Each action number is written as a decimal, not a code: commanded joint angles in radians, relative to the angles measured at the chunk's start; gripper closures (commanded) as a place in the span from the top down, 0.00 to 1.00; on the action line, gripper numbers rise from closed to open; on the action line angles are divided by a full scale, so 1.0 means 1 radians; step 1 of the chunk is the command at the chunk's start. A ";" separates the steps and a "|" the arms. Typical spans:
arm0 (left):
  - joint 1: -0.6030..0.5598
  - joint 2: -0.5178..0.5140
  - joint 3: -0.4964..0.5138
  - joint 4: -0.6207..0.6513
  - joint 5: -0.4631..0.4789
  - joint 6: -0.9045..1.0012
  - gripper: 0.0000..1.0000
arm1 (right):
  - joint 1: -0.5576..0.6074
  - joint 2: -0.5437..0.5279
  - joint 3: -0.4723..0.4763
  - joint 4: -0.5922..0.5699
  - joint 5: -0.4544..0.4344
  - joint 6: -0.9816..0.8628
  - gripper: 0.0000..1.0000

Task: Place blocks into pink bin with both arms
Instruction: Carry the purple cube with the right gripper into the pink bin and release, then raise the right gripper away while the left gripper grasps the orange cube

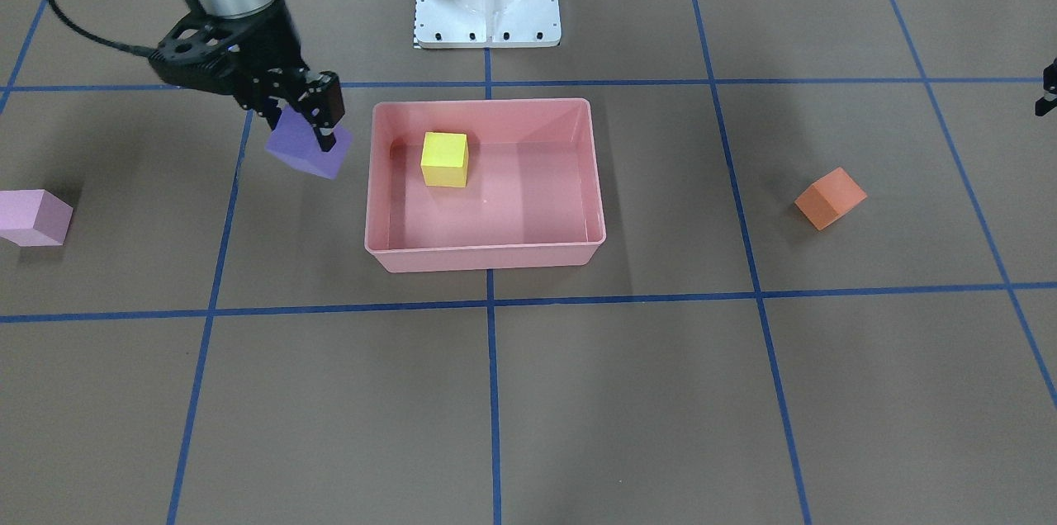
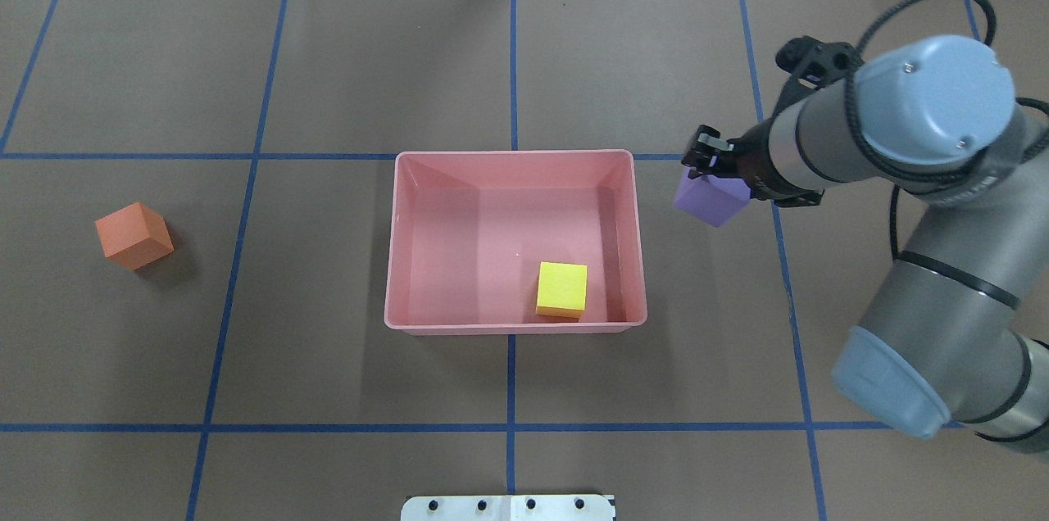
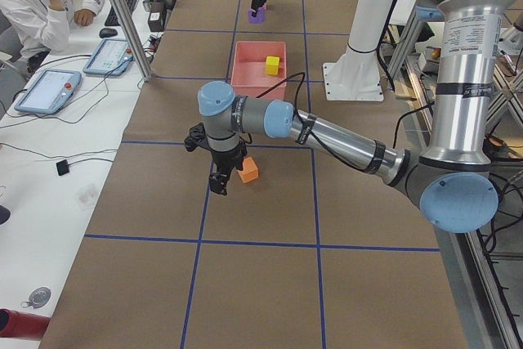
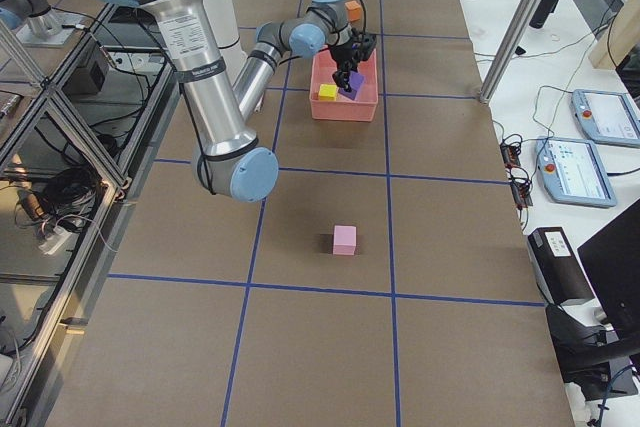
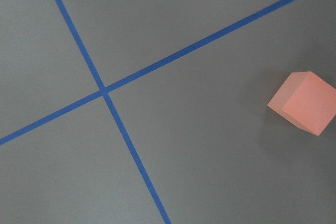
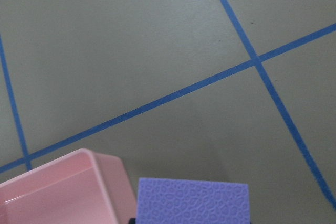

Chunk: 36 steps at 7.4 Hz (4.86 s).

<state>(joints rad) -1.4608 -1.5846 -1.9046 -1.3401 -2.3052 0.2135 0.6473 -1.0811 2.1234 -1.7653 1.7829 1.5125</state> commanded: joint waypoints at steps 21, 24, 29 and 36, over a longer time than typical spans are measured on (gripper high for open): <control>0.444 0.072 0.155 -0.824 0.140 -1.537 1.00 | 0.481 -0.044 -0.151 -0.147 0.377 -1.045 1.00; 0.583 0.060 0.153 -0.818 0.222 -1.717 1.00 | 0.572 -0.163 -0.161 -0.111 0.411 -1.244 1.00; 0.654 0.028 0.188 -0.786 0.276 -1.714 0.88 | 0.577 -0.175 -0.172 -0.109 0.411 -1.250 1.00; 0.727 -0.411 -0.014 -0.156 0.283 -1.599 0.11 | 0.607 -0.440 -0.175 0.154 0.412 -1.298 1.00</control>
<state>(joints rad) -0.7768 -1.8098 -1.8736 -1.7364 -2.0228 -1.3961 1.2421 -1.4398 1.9497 -1.6961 2.1934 0.2226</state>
